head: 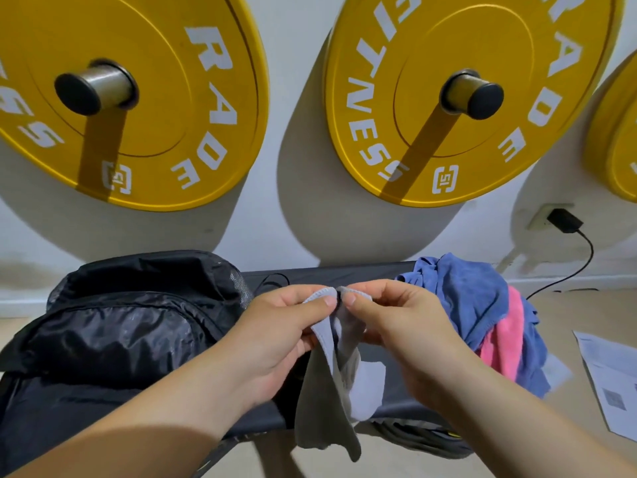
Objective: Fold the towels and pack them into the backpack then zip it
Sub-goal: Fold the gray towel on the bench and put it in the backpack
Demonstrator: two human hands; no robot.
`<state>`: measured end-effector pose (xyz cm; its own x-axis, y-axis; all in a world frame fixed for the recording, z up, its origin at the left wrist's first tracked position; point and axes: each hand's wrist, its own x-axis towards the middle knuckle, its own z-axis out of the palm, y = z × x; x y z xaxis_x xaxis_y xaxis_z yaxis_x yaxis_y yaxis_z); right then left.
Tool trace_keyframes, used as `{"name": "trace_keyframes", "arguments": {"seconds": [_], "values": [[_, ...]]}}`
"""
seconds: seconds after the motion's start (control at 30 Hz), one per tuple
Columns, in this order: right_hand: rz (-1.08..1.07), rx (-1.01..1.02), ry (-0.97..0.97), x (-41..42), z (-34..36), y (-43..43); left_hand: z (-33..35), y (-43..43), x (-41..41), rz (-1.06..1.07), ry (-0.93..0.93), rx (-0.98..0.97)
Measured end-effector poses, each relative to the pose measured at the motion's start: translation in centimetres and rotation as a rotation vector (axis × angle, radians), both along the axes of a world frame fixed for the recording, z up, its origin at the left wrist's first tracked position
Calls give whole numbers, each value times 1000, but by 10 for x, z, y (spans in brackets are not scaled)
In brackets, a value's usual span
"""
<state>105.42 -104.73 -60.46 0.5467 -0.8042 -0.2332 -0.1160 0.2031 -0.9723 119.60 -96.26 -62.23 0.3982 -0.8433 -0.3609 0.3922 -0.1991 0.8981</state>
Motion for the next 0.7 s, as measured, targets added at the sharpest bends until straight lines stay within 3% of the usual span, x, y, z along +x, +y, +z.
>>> {"name": "trace_keyframes", "arguments": {"seconds": [0.17, 0.37, 0.53, 0.7], "values": [[-73, -5, 1, -1, -1, 1, -1, 0, -2, 67, 21, 11], [-26, -1, -12, -3, -3, 5, 9, 6, -17, -95, -15, -73], [-47, -14, -6, -1, -2, 6, 3, 4, -10, 119, -60, -19], [-27, -4, -19, -1, -1, 7, 1, 3, -12, 99, -85, -2]]}}
